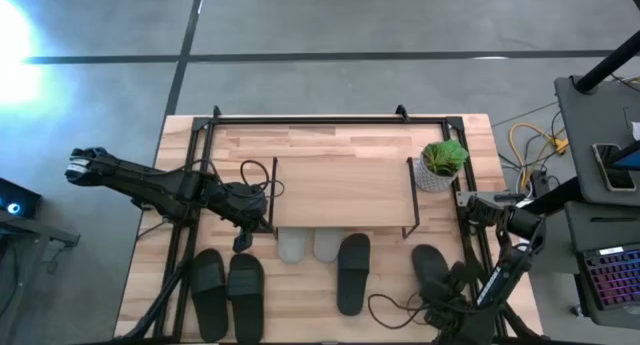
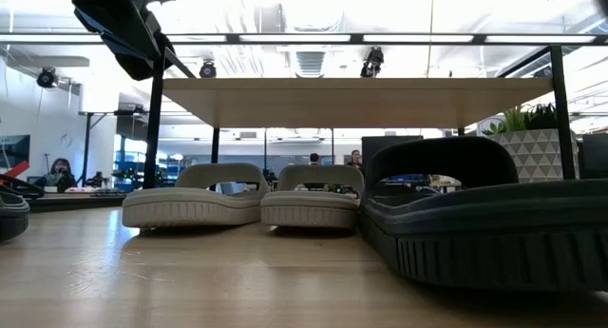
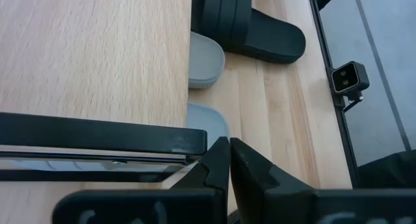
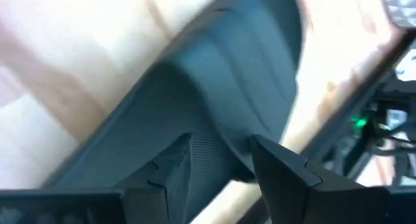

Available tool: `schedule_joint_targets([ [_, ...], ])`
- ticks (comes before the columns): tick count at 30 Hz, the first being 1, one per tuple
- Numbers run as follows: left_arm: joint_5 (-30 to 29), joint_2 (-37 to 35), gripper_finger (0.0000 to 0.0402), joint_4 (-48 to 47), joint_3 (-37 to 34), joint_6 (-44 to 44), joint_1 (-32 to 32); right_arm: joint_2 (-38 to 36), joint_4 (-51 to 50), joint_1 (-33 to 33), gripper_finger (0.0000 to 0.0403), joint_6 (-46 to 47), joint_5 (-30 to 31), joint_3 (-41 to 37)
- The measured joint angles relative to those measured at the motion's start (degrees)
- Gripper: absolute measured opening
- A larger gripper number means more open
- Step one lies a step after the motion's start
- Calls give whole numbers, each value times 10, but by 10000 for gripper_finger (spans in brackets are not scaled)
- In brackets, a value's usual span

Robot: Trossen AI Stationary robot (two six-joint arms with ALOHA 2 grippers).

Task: Pick and place slides into the shelf
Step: Move the right black slide beside the other black slide under the shelf

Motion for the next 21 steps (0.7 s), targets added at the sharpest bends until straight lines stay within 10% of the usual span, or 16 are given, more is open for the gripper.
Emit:
schedule_joint_targets([
  [21, 0, 0, 0, 4, 0, -4, 0, -7, -36, -6, 189, -161, 60, 30],
])
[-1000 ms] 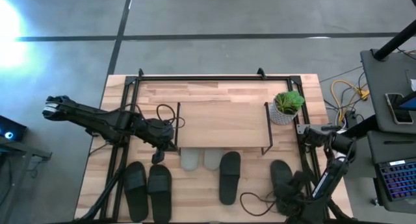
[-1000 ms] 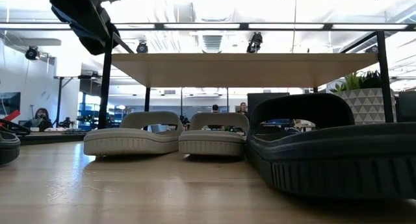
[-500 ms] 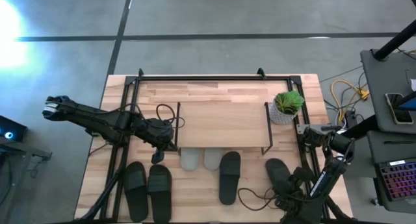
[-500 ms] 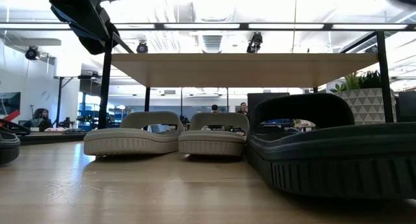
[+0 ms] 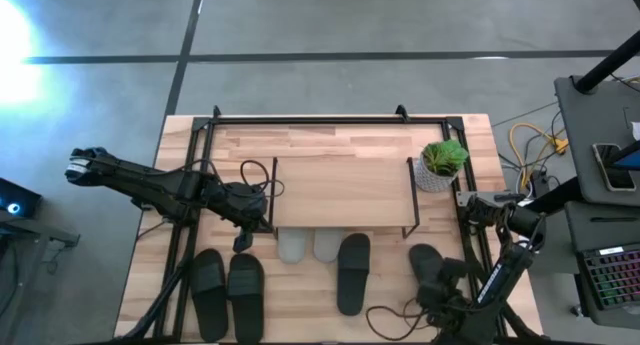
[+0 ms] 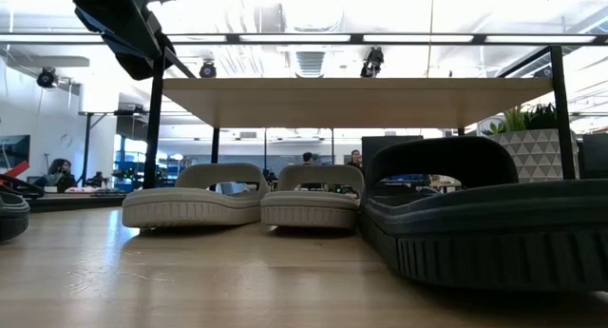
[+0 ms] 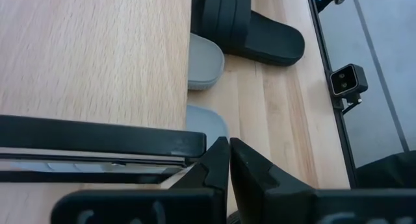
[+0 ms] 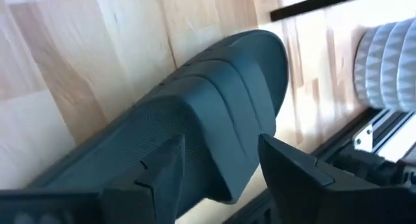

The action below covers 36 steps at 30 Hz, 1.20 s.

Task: Pick and place slides into the shelf
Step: Move the right black slide beside the other black slide under the shelf

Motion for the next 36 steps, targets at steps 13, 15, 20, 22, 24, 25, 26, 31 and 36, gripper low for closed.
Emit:
schedule_joint_targets([
  [13, 0, 0, 0, 28, 0, -1, 0, 0, 21, -4, 191, -47, 30, -52],
  [15, 0, 0, 0, 28, 0, -1, 0, 0, 28, -4, 188, -48, 30, -64],
  [20, 0, 0, 0, 28, 0, -2, 0, 0, 33, -7, 164, -34, 30, -79],
  [22, 0, 0, 0, 28, 0, -2, 0, 0, 32, -10, 144, -32, 30, -80],
  [24, 0, 0, 0, 28, 0, -2, 0, 0, 33, -14, 117, -30, 30, -80],
  [25, 0, 0, 0, 28, 0, -2, 0, 0, 32, -16, 102, -30, 29, -81],
  [26, 0, 0, 0, 28, 0, -2, 0, 0, 32, -19, 86, -30, 29, -81],
  [31, 1, 0, 0, 28, 0, -15, 0, 0, 37, -37, 17, -21, 11, -81],
  [36, 0, 0, 0, 28, 0, -15, 0, 0, 41, -50, 13, -29, 4, -57],
])
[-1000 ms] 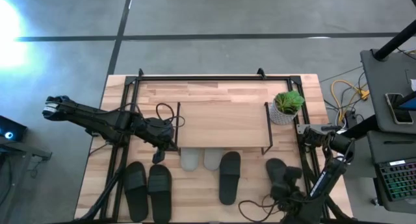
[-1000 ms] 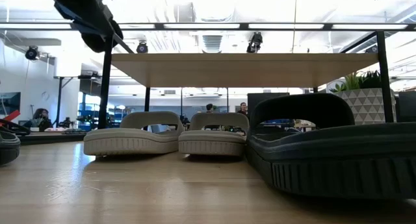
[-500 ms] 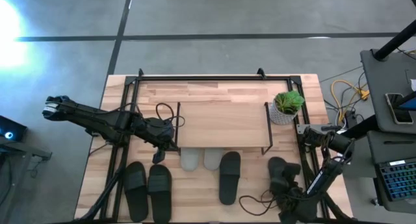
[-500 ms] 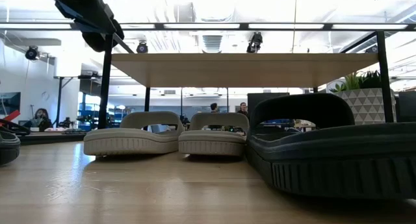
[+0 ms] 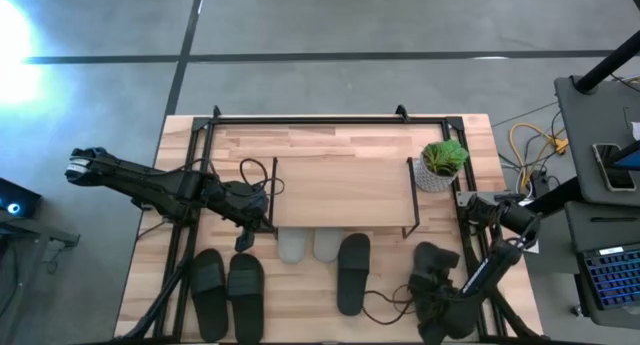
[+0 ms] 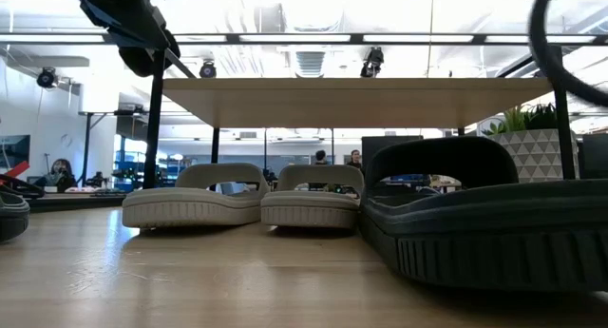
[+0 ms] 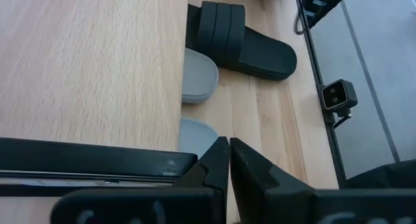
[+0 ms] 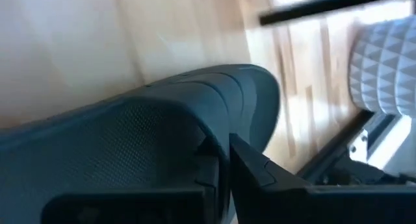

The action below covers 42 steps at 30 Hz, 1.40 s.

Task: Pick and place slides into the shelf
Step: Move the right black slide beside the other black slide under the shelf

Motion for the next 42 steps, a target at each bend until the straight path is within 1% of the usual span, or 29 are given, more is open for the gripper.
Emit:
schedule_joint_targets([
  [7, 0, 0, 0, 0, 0, 0, 0, 0, 6, -17, 12, -40, 44, 79],
  [12, 0, 0, 0, 0, 0, 3, 0, 0, 6, -40, 12, -94, 102, 126],
  [15, 0, 0, 0, 0, 0, 3, 0, 0, 6, -60, 12, -126, 134, 139],
  [24, 0, 0, 0, -1, 0, 3, 0, 0, 11, -105, 12, -158, 190, 128],
  [32, -1, 0, 0, -1, 0, 4, 0, 0, 73, -125, 12, -192, 195, 79],
  [36, 0, 0, 0, -2, 0, 4, 0, 0, 68, -129, 12, -190, 187, 63],
  [42, 0, 0, 0, -2, 0, 4, 0, 0, 28, -128, 12, -124, 183, 64],
])
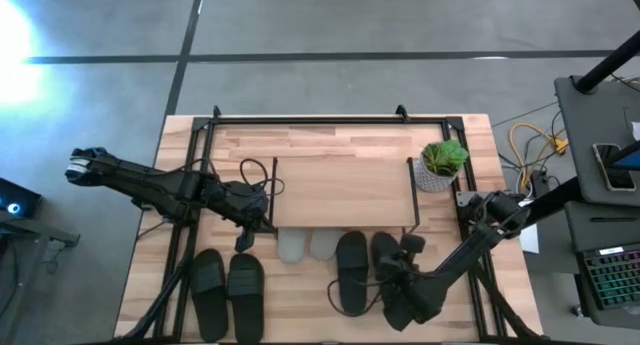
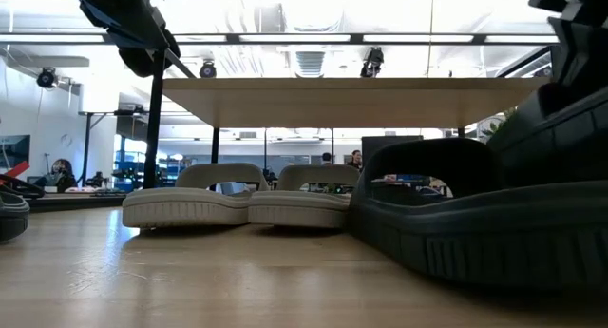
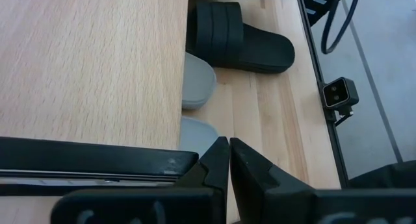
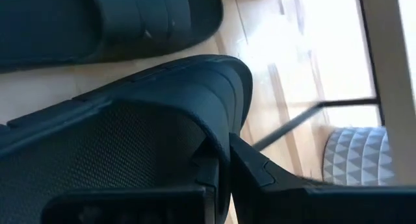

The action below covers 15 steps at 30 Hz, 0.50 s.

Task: Pick and place slides into the shelf
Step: Move the right black slide beside the other black slide under the shelf

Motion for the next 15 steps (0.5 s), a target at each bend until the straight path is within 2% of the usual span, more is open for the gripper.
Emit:
schedule_joint_targets([
  [5, 0, 0, 0, 0, 0, 1, 0, 0, 18, -2, 13, 8, -12, -12],
  [10, 0, 0, 0, 0, 0, 2, 0, 0, 100, -4, 16, 8, -35, -33],
  [15, 0, 0, 0, 0, 0, 12, 0, 0, 132, -4, 62, 36, -39, -43],
])
